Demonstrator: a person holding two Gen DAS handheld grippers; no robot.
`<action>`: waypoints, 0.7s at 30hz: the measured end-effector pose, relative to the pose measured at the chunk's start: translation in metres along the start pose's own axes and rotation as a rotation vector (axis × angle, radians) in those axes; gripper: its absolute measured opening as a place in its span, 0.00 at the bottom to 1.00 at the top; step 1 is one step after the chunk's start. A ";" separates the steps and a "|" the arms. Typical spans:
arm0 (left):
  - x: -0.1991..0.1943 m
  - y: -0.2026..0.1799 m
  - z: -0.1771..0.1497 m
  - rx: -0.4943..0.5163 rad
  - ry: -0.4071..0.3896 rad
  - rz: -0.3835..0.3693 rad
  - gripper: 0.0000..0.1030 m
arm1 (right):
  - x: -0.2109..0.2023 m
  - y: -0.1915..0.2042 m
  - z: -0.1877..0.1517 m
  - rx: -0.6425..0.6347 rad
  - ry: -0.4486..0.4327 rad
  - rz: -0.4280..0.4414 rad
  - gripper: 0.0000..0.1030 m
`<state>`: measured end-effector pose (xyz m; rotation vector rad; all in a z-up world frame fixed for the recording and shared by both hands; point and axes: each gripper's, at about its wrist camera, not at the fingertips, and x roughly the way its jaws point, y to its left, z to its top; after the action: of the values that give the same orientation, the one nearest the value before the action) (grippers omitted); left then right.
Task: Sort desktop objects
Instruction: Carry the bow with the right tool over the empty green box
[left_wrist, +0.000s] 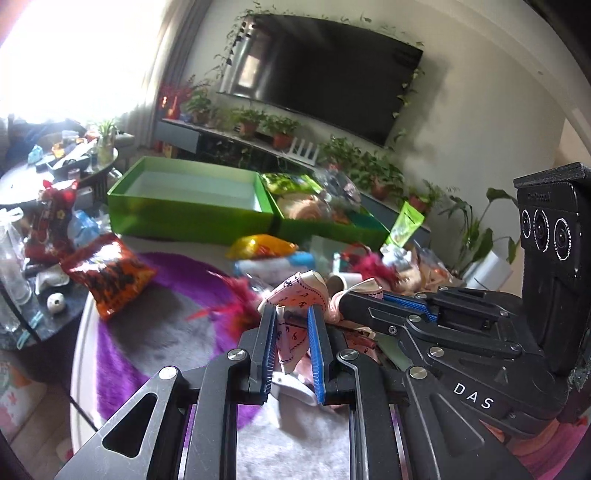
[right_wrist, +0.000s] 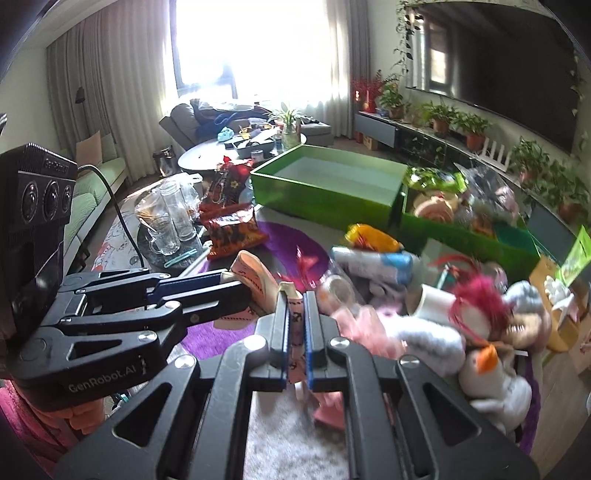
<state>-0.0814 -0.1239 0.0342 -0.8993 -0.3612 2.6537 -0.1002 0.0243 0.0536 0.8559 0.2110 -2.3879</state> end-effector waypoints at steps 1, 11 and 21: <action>0.000 0.002 0.002 0.001 -0.004 0.004 0.16 | 0.002 0.001 0.004 -0.003 -0.002 0.002 0.07; 0.007 0.018 0.030 0.002 -0.030 0.022 0.16 | 0.018 0.004 0.039 -0.026 -0.009 0.006 0.07; 0.022 0.028 0.060 0.020 -0.058 0.027 0.16 | 0.033 -0.005 0.074 -0.044 -0.022 -0.008 0.07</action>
<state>-0.1413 -0.1496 0.0591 -0.8282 -0.3384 2.7074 -0.1629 -0.0114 0.0905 0.8092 0.2579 -2.3902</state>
